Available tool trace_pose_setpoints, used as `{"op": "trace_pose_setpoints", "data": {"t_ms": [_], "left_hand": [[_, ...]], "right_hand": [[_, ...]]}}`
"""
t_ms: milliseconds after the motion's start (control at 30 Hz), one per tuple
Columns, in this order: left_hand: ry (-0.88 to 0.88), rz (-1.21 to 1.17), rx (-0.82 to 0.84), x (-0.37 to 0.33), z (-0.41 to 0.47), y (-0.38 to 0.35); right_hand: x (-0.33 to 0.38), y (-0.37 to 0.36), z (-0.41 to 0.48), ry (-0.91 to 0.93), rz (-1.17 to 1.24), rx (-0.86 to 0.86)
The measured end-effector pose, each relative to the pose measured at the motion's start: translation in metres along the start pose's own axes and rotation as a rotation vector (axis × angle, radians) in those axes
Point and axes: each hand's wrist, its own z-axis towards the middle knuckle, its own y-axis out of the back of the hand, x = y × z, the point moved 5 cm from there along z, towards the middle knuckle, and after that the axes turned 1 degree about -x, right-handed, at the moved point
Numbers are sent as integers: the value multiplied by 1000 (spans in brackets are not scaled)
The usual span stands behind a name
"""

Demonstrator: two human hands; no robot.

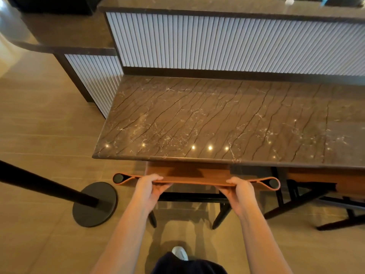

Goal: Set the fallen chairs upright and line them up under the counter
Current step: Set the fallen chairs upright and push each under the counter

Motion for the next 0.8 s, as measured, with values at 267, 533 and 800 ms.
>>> {"op": "trace_pose_setpoints", "data": {"t_ms": [267, 533, 800], "left_hand": [[26, -11, -4, 16, 0, 15], [98, 15, -54, 53, -9, 52], [150, 61, -46, 51, -20, 61]], "right_hand": [[-20, 22, 8, -21, 0, -6], [-61, 58, 0, -72, -10, -134], [-60, 65, -9, -134, -61, -167]]}}
